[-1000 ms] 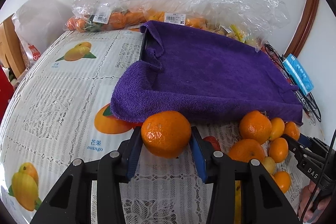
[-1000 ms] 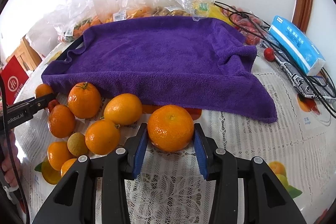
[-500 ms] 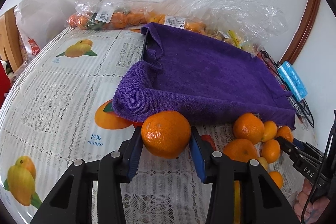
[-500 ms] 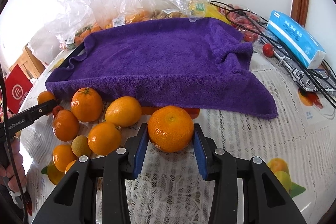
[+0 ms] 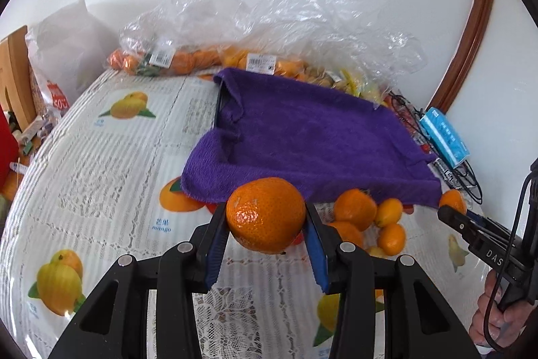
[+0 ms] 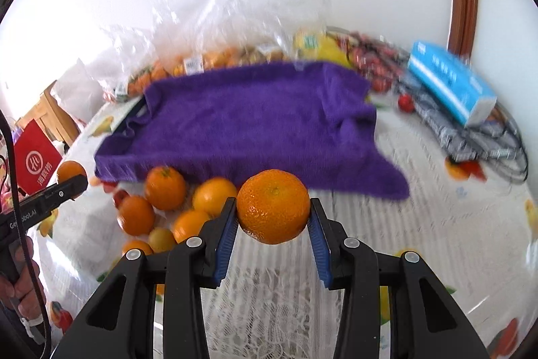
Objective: Organize fruits
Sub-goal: 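Lift and carry both held oranges over the purple towel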
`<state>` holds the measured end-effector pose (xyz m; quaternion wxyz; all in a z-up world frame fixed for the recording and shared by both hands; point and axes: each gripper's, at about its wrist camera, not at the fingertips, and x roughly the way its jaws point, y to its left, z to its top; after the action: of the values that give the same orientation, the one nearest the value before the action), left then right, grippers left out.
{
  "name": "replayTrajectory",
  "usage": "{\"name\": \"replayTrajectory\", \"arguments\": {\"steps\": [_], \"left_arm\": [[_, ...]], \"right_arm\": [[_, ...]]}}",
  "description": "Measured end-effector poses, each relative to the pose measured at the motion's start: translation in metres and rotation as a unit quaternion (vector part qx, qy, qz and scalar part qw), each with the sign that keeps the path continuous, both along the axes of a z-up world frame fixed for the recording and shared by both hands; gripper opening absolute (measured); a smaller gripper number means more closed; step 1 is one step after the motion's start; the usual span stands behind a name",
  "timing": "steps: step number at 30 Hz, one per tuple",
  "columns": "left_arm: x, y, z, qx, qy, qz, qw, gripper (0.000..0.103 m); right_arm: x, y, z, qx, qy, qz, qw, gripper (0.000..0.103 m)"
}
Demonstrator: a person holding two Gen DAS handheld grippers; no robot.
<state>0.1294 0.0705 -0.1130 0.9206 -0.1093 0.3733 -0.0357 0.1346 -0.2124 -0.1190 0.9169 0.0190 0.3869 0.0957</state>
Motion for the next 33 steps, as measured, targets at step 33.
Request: {"name": "replayTrajectory", "arguments": {"steps": [33], "left_arm": [[0.11,-0.012,0.026,-0.008,-0.035,0.013,0.9993,0.041]], "right_arm": [[0.101,0.03,0.035,0.02,-0.054,0.002,0.998,0.041]]}}
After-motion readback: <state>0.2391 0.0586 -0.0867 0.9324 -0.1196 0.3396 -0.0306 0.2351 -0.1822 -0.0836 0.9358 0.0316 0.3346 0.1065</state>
